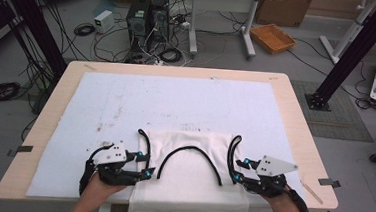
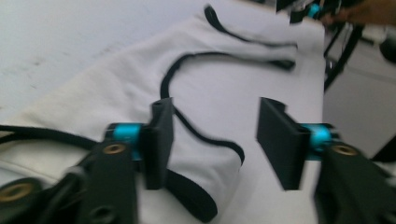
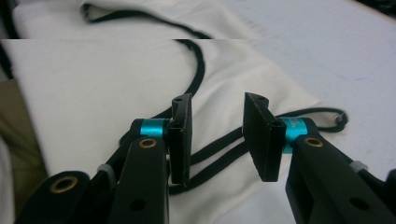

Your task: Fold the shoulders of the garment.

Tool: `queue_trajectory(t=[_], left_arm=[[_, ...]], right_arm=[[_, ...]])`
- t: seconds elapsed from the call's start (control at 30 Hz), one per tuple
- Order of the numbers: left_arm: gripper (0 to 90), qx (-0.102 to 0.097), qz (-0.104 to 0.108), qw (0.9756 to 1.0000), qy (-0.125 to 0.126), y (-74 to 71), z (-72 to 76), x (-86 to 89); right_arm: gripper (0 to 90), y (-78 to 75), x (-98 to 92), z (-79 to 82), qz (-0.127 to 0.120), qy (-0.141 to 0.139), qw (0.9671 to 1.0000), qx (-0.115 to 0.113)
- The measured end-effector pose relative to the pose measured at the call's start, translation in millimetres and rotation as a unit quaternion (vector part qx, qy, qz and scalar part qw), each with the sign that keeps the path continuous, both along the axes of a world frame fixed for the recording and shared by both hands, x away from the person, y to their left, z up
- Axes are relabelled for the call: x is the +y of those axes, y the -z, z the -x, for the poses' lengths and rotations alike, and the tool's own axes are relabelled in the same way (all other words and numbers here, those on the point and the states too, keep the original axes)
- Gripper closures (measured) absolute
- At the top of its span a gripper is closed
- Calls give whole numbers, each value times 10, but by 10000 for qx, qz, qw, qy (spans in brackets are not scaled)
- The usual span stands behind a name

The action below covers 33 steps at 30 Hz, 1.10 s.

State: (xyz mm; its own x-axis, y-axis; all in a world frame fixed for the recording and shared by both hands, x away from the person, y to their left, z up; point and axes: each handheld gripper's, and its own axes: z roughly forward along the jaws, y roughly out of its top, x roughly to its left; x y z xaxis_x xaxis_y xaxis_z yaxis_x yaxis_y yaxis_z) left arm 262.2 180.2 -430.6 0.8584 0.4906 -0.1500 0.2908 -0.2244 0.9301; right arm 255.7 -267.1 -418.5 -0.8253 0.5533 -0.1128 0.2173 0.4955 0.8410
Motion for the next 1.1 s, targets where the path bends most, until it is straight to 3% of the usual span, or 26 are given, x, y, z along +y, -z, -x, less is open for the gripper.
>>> queue_trajectory(t=[0.07,0.13,0.2,0.3,0.33,0.43,0.5,0.57,0.63,0.73,0.83,0.93,1.1], left_arm=[[363,-107,67,9993,-341,-6,-17,11],[337,-211,18,9960,-865,1,-81,32],[324,-213,-23,9922,-1228,8,-154,62],[329,-246,-109,9878,-1534,17,-242,102],[329,-234,-104,9868,-1596,19,-261,114],[335,-261,-95,9847,-1722,21,-293,141],[340,-287,-105,9843,-1739,18,-315,148],[349,-310,-176,9833,-1786,17,-362,142],[353,-262,-197,9816,-1881,15,-428,141],[352,-292,-3,9810,-1917,9,-464,160],[240,-460,36,9794,-1965,-2,-454,196],[220,-457,221,9794,-1956,2,-448,256],[220,-455,189,9780,-2025,29,-431,307]], right_arm=[[648,-20,52,-47,6,150,9999,-72],[678,24,176,-107,237,135,9996,-47],[695,121,300,-171,431,-1,9990,131],[723,265,390,-236,862,-100,9951,477],[724,276,370,-239,816,-100,9954,487],[691,255,289,-249,709,-64,9960,544],[621,231,241,-271,486,185,9974,509],[572,193,200,-327,372,464,9977,325],[558,152,163,-417,328,819,9959,183],[530,115,129,-513,139,1187,9928,77],[380,101,78,-529,21,1165,9932,20],[229,78,-1,-521,-17,1282,9917,-111],[208,46,-136,-525,-350,1466,9885,-118]])
